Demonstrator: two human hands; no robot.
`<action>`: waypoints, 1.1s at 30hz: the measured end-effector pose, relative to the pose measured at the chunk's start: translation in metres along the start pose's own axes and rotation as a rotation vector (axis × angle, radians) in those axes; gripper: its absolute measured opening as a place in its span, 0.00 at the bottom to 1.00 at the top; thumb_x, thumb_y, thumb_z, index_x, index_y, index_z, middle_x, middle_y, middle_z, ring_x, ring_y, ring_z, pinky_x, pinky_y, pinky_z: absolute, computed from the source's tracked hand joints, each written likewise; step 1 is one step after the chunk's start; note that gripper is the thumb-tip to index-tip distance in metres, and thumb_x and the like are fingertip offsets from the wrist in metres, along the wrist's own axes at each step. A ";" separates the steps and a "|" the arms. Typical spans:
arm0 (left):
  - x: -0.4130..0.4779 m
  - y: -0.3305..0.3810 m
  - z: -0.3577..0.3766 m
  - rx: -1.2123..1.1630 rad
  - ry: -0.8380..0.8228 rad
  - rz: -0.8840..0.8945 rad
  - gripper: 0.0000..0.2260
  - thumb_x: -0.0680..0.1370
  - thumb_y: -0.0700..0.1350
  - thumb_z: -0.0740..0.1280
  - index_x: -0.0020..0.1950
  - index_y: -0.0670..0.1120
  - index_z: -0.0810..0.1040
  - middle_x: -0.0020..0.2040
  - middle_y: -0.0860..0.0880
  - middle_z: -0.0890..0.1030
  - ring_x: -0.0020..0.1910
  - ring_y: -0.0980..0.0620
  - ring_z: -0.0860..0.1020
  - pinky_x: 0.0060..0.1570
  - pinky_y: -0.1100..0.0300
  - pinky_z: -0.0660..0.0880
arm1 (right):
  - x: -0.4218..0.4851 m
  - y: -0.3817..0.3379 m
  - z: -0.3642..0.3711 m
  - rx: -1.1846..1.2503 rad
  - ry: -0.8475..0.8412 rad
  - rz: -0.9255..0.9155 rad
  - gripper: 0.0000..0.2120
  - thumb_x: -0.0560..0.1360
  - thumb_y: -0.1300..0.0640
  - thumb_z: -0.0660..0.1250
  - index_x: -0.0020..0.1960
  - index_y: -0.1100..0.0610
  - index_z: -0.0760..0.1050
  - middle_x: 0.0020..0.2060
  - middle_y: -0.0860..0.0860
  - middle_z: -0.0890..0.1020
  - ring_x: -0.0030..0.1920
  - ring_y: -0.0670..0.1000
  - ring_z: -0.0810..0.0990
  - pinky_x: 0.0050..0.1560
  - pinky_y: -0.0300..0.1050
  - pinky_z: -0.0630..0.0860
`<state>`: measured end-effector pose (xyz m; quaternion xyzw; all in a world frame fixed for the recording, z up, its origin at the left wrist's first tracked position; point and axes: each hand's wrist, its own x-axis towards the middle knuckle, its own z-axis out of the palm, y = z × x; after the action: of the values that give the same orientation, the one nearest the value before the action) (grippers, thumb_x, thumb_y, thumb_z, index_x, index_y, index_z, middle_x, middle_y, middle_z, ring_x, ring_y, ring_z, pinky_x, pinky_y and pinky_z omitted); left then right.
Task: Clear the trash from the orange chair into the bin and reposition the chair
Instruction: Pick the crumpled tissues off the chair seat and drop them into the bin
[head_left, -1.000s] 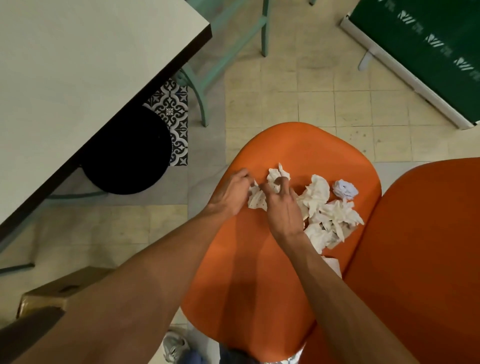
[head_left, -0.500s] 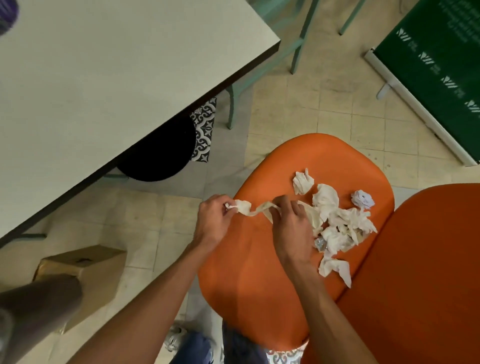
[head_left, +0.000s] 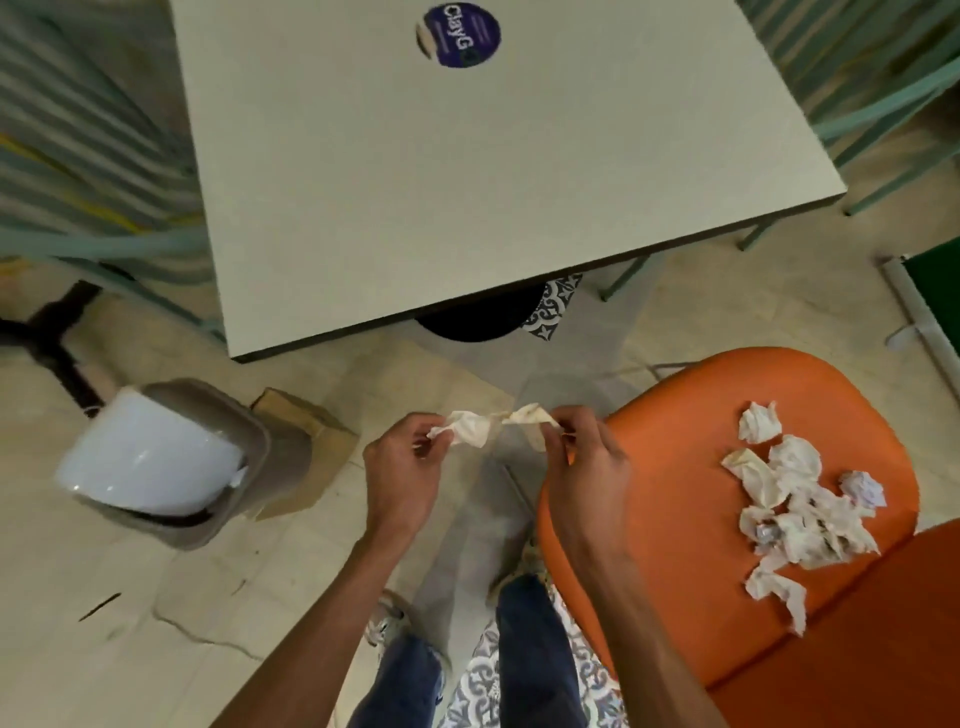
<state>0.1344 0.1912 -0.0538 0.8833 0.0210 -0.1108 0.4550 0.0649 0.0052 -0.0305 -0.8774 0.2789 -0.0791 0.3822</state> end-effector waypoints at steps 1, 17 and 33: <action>-0.005 -0.009 -0.024 -0.011 0.036 -0.018 0.07 0.77 0.43 0.77 0.53 0.50 0.85 0.45 0.57 0.86 0.43 0.64 0.83 0.42 0.74 0.76 | -0.009 -0.019 0.013 -0.006 -0.026 -0.029 0.04 0.83 0.57 0.69 0.57 0.51 0.79 0.49 0.49 0.82 0.51 0.55 0.81 0.50 0.54 0.80; -0.037 -0.148 -0.234 0.273 0.350 -0.092 0.06 0.77 0.43 0.77 0.49 0.48 0.81 0.42 0.50 0.83 0.40 0.51 0.80 0.39 0.58 0.75 | -0.094 -0.185 0.185 -0.021 -0.349 -0.414 0.02 0.84 0.57 0.68 0.56 0.51 0.77 0.49 0.48 0.82 0.52 0.52 0.79 0.47 0.49 0.77; 0.014 -0.196 -0.231 0.650 -0.011 -0.181 0.18 0.78 0.33 0.69 0.67 0.43 0.78 0.65 0.43 0.78 0.57 0.41 0.82 0.53 0.48 0.82 | -0.093 -0.199 0.254 -0.204 -0.455 -0.575 0.05 0.82 0.57 0.70 0.58 0.53 0.78 0.49 0.51 0.83 0.52 0.54 0.80 0.42 0.49 0.79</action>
<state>0.1614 0.4914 -0.0838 0.9762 0.0603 -0.1564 0.1379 0.1627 0.3255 -0.0581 -0.9485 -0.0642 0.0419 0.3074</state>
